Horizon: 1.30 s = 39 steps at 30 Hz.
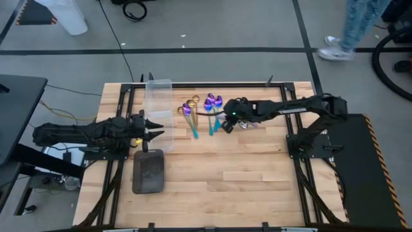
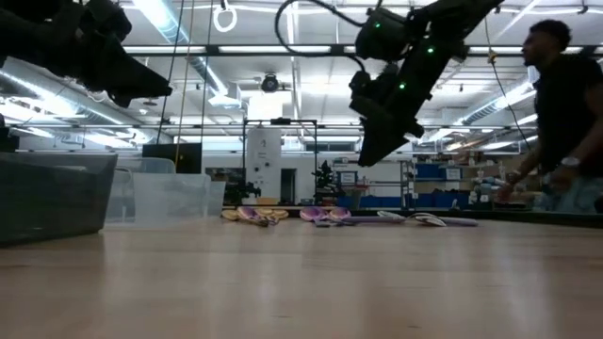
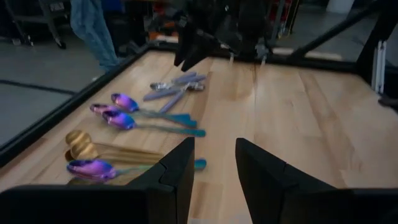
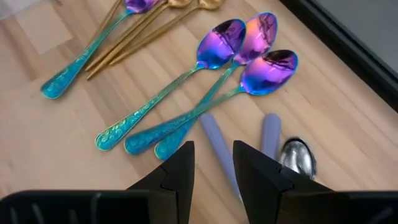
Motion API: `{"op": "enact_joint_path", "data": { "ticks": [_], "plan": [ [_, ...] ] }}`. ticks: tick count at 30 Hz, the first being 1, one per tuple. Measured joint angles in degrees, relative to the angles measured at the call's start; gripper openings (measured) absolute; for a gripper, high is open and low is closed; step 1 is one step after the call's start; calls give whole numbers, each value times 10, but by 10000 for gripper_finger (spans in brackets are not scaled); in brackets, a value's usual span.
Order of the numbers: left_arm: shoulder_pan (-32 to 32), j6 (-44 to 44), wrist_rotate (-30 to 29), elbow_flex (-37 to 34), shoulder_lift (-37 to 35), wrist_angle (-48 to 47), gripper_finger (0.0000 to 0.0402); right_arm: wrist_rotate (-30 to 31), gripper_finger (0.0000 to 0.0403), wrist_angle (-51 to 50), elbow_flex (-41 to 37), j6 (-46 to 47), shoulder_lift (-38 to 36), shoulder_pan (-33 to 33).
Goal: Sort silverware by color (type)
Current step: Put the blue spoon into the bottom transparent bin
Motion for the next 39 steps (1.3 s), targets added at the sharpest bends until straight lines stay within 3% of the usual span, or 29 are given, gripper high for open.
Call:
{"op": "enact_joint_path", "data": {
  "ticks": [3,9,24,33,39],
  "plan": [
    [0,-6,0,28,0,-42,125,0,121,-31,30,-4,32,-4],
    [-1,-32,-1,31,-1,-15,125,-24,121,-70,49,-34,85,-24],
    [-1,-35,-1,30,0,-15,125,-77,144,-39,49,-141,147,-66],
    [-5,-47,20,30,0,-22,125,-92,112,-39,52,-161,183,-65],
    [-21,-50,21,30,0,-23,125,-104,68,-47,51,-150,174,-65]
  ]
}}
